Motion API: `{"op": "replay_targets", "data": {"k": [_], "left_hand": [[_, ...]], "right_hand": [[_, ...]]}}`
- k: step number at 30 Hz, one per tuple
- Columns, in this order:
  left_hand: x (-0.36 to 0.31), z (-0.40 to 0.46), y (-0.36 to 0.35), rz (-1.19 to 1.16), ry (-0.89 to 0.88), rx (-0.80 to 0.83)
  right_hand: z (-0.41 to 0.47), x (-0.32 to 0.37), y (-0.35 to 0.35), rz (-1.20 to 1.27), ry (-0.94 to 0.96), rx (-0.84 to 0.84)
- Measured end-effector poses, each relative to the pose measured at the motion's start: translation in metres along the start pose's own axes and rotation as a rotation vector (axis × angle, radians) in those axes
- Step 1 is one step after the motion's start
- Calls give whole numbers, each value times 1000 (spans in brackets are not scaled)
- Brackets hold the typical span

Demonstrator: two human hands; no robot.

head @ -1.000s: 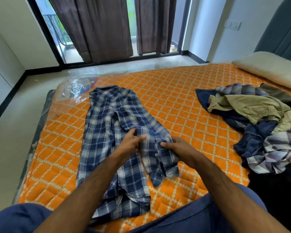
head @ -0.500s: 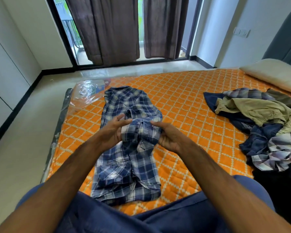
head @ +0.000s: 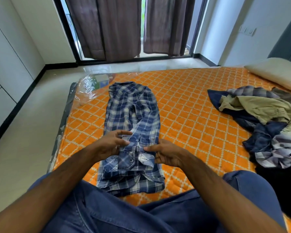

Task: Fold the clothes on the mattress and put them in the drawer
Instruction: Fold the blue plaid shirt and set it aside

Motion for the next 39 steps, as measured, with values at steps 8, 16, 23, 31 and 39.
{"op": "replay_targets", "data": {"k": [8, 16, 23, 31, 39], "left_hand": [[59, 3, -14, 471, 285, 191], [-2, 85, 14, 550, -5, -65], [-47, 186, 24, 371, -127, -266], [-98, 279, 41, 1373, -668, -432], [-94, 301, 58, 1582, -819, -139]], "right_hand": [[7, -55, 20, -521, -221, -168], [37, -27, 71, -316, -209, -312], [117, 20, 137, -215, -114, -457], [248, 104, 207, -283, 24, -610], [340, 156, 237, -185, 112, -567]]}}
Point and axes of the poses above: each hand's wrist, its own z-axis towards the middle knuckle, its own y-axis out of the back of the hand, x = y × z, the point moved 7 cm from there along z, towards the middle knuckle, and after that the axes turned 8 degrees about -z, right-handed, at the moved point
